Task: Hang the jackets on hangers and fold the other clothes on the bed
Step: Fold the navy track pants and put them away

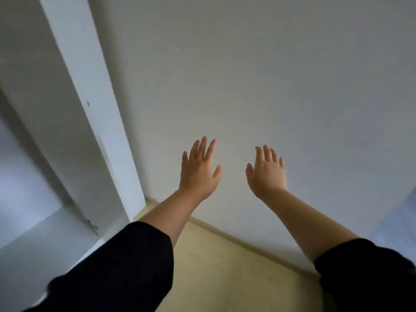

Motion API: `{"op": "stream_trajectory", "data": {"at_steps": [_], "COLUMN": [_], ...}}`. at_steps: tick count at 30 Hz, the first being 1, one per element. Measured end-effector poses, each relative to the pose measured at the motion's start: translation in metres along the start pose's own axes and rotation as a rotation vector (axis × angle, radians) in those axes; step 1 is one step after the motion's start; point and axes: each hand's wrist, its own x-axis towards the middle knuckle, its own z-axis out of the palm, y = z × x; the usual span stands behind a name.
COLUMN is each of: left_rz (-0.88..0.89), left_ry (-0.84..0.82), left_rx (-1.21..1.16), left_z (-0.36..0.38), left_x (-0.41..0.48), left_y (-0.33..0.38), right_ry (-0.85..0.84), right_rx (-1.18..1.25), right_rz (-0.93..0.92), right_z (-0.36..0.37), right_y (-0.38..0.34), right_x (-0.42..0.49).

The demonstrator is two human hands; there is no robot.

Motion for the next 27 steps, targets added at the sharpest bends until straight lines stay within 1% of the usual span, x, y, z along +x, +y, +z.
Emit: {"op": "stream_trajectory", "data": {"at_steps": [3,5,10,12,14,16,21,27], "left_rz": [0.033,0.083,0.207,0.246,0.338,0.407,0.494,0.566], "left_ry": [-0.087,-0.136,-0.244,-0.271,-0.282,-0.289,-0.464,-0.653], "left_rx": [-0.080,-0.092,-0.085,-0.088,-0.059,-0.021,0.009,0.004], "left_z": [0.059,0.095,0.167,0.192,0.223,0.246,0.346,0.451], "left_x": [0.004,0.005,0.011,0.017,0.031,0.041,0.063,0.063], "left_y": [0.091,0.144,0.241,0.267,0.294,0.307,0.366,0.425], "right_ry": [-0.031,-0.056,-0.104,-0.131,-0.147,-0.143,-0.200,-0.279], "right_rx": [-0.028,-0.059,-0.096,-0.085,-0.067,-0.048,-0.008,0.046], "right_rz": [0.090,0.136,0.239,0.269,0.317,0.340,0.510,0.674], "right_z": [0.006,0.010,0.028,0.041,0.058,0.071,0.124,0.188], "right_y": [0.102,0.167,0.296,0.334,0.372,0.392,0.463,0.542], "right_x": [-0.017,-0.028,-0.041,-0.046,-0.046,-0.046,-0.044,-0.052]}}
